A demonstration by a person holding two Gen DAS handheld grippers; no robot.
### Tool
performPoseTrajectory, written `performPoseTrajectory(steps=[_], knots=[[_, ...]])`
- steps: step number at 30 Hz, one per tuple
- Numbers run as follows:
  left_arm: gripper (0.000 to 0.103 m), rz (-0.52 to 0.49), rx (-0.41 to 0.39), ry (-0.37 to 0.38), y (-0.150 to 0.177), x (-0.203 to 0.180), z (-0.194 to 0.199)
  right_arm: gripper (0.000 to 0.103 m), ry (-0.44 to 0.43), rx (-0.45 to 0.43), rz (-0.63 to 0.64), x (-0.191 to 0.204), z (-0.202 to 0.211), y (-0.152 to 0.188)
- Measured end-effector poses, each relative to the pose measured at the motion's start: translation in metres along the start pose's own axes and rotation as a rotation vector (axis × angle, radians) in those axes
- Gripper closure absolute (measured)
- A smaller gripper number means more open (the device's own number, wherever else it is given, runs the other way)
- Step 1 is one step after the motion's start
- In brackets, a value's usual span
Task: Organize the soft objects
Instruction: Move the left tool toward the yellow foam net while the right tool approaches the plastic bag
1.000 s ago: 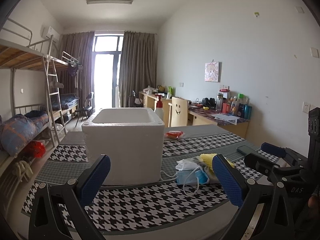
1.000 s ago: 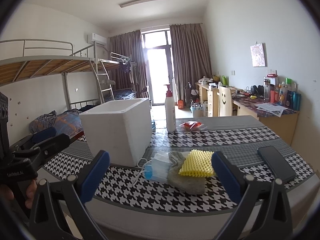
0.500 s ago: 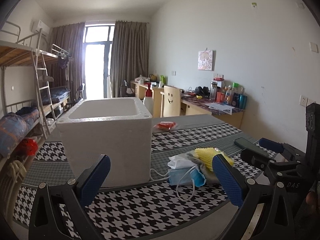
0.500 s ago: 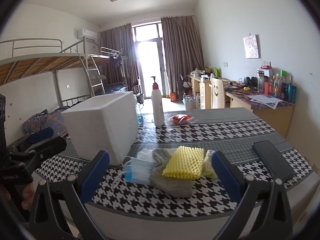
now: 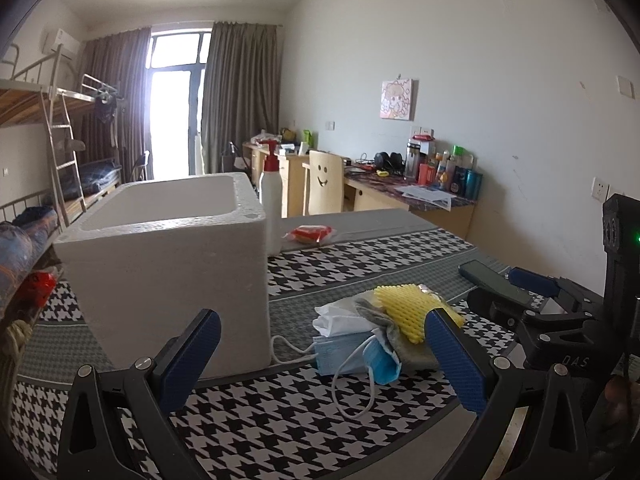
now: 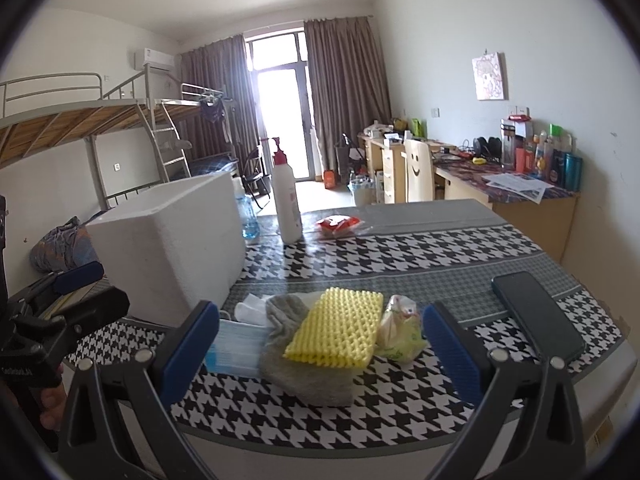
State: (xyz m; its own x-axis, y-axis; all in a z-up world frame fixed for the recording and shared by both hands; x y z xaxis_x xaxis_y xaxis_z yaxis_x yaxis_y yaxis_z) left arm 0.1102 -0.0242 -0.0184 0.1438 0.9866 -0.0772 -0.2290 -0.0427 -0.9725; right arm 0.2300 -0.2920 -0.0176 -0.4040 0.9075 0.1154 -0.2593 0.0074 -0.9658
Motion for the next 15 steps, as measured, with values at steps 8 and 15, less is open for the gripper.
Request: performPoseTrajectory(steps=[8, 15], knots=[[0.001, -0.003, 0.028, 0.032, 0.001, -0.007, -0.018, 0.000, 0.015, 0.032, -0.018, -0.013, -0.007, 0.005], [0.001, -0.009, 0.051, 0.078, 0.002, -0.018, -0.036, 0.000, 0.033, 0.063, -0.026, -0.023, -0.017, 0.009]])
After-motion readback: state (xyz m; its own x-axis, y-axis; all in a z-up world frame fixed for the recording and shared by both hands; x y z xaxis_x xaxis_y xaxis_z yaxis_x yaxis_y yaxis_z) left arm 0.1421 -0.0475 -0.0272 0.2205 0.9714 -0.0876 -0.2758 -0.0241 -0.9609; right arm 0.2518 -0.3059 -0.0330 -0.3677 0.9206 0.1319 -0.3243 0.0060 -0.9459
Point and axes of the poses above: each gripper's, at about its wrist camera, not at the fingertips, and z roughly against the way its jaws point, x to its left, y to its underside, the point moved 1 cm from there along -z, roughly the way its jaws point, and after that the axes turned 12 degrees about -x, right-handed, at the moved point
